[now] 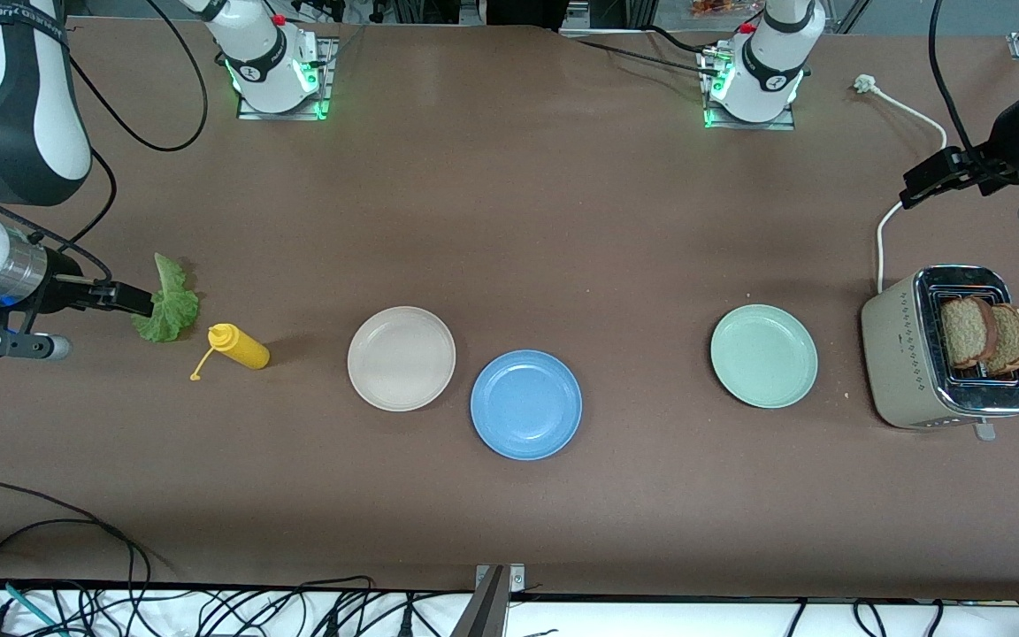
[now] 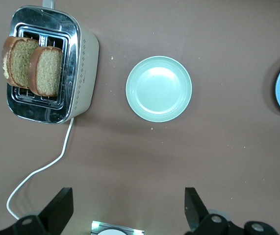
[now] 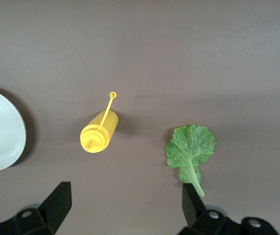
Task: Make sandwich in blue plate with both arms
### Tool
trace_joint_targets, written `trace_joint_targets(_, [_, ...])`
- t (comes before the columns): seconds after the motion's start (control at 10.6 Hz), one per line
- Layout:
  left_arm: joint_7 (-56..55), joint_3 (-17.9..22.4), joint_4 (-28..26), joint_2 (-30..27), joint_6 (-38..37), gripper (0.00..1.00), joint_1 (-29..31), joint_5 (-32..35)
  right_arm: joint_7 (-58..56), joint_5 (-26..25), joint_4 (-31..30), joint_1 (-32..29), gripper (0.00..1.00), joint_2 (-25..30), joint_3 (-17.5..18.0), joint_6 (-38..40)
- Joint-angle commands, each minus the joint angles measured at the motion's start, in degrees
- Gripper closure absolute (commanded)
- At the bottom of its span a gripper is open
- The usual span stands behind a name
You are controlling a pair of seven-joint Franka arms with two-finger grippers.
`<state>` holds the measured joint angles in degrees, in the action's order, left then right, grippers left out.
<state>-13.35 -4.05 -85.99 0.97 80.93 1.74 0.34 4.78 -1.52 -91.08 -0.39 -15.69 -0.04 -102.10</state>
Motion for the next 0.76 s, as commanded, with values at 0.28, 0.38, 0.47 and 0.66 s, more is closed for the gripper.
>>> trace_joint_targets(0.28, [1.0, -0.3, 1.1, 2.0, -0.9, 0.00, -0.4, -0.9, -0.3, -0.7, -0.8, 0.0, 0.00, 0.5, 0.1, -0.5])
trace_joint_targets(0.38, [0.9, -0.3, 1.1, 2.3, -0.9, 0.00, -0.5, 0.3, -0.4, -0.7, -0.7, 0.0, 0.00, 0.5, 0.1, -0.5])
trace_joint_targets(0.47, [0.9, -0.3, 1.1, 2.3, -0.7, 0.00, -0.5, 1.1, -0.4, -0.7, -0.7, 0.0, 0.00, 0.5, 0.1, -0.5])
trace_joint_targets(0.66, [0.8, -0.8, 1.2, 2.5, -0.4, 0.00, -0.9, 5.2, -0.4, -0.7, -0.7, 0.0, 0.00, 0.5, 0.0, -0.6])
